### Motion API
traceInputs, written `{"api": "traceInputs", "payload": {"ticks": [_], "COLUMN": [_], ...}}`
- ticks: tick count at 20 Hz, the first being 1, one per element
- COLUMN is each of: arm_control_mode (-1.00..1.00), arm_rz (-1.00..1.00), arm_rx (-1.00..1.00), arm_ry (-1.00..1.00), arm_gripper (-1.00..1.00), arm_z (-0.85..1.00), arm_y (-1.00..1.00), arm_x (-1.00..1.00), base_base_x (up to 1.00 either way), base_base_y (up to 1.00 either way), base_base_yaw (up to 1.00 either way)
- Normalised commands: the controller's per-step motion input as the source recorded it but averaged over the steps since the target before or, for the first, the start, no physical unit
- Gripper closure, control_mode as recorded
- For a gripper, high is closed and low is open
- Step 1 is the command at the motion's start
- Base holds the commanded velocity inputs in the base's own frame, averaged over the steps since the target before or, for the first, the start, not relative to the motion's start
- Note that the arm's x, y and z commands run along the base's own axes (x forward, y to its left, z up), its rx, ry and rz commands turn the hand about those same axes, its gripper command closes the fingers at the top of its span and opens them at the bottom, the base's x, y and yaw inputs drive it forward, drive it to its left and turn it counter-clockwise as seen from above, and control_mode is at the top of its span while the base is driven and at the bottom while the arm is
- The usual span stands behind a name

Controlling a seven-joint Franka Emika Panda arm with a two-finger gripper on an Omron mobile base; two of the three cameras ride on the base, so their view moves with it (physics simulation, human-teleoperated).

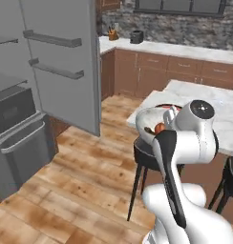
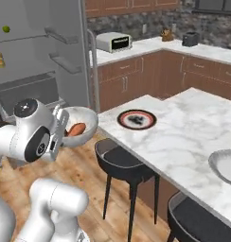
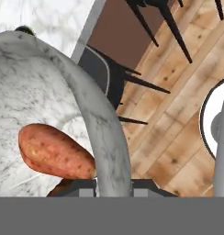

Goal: Pick the chicken drumstick and sweet potato from their plates and place them in the bowl. Then put the bowl in the fridge.

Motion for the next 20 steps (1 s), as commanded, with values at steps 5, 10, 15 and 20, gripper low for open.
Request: {"api": "traceInputs", "payload": {"ticks": [5, 10, 15, 20], "arm_control_mode": [1.0, 1.0, 1.0, 1.0], "arm_rz": [0.0, 0.0, 0.0, 0.0], "arm_rx": [0.0, 0.0, 0.0, 0.0], "arm_ry": [0.0, 0.0, 0.0, 0.0], "arm_gripper": [1.0, 1.0, 1.0, 1.0], "arm_z": [0.0, 0.0, 0.0, 0.0], "arm_y": [0.0, 0.0, 0.0, 0.0], "arm_x": [0.0, 0.0, 0.0, 0.0], "base_base_x": [0.23, 0.63, 0.89, 0.94], "base_base_y": [0.0, 0.0, -0.02, -0.06], "base_base_yaw": [0.89, 0.59, 0.25, 0.0]}}
